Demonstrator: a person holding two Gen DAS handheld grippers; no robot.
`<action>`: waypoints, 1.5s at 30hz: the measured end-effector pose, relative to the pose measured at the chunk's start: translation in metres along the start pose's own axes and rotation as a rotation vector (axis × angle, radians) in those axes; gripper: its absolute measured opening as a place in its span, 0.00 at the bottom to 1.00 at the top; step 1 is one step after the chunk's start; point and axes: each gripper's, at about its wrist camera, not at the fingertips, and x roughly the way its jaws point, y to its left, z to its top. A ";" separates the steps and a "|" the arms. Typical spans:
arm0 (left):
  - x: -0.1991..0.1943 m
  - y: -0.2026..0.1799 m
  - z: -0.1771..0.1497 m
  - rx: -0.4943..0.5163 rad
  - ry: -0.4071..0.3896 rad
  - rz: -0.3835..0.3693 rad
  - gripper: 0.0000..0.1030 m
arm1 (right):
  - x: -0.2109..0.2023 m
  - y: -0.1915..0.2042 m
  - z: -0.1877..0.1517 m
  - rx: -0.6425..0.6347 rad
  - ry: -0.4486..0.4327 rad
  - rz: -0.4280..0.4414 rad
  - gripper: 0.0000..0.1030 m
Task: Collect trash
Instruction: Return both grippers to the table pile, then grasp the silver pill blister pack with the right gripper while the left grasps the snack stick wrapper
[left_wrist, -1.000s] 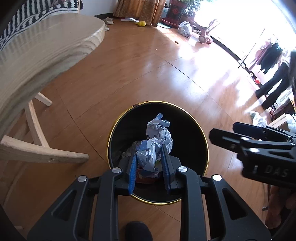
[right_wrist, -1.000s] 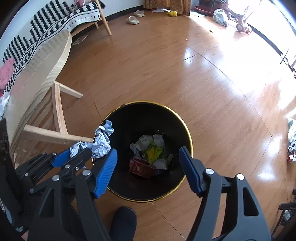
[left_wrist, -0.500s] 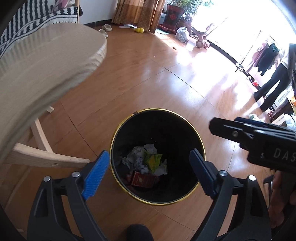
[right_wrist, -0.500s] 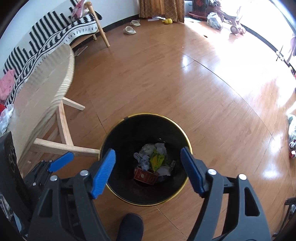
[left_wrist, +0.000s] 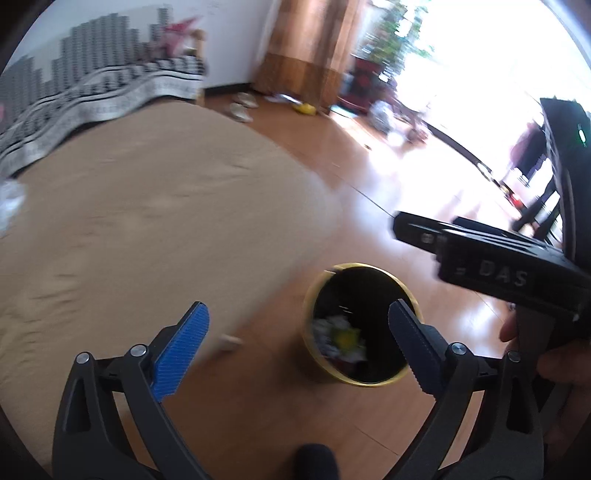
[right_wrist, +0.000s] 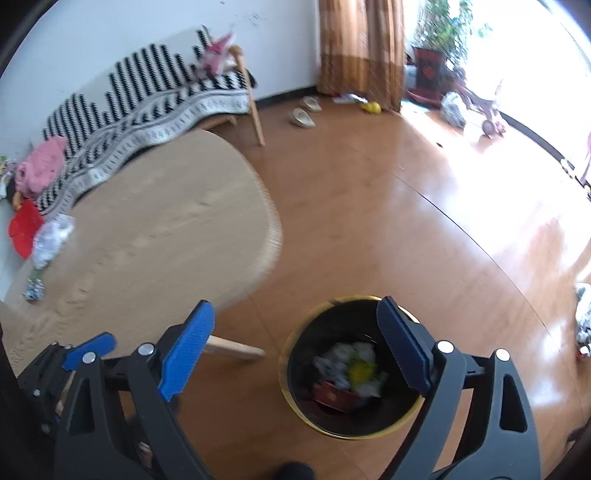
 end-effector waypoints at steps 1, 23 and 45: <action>-0.007 0.019 0.000 -0.022 -0.004 0.028 0.92 | 0.002 0.016 0.002 -0.012 -0.002 0.018 0.85; -0.166 0.410 -0.092 -0.622 -0.070 0.527 0.92 | 0.117 0.450 -0.036 -0.614 0.175 0.376 0.85; -0.142 0.465 -0.089 -0.786 -0.046 0.499 0.92 | 0.125 0.529 -0.064 -0.808 0.197 0.488 0.31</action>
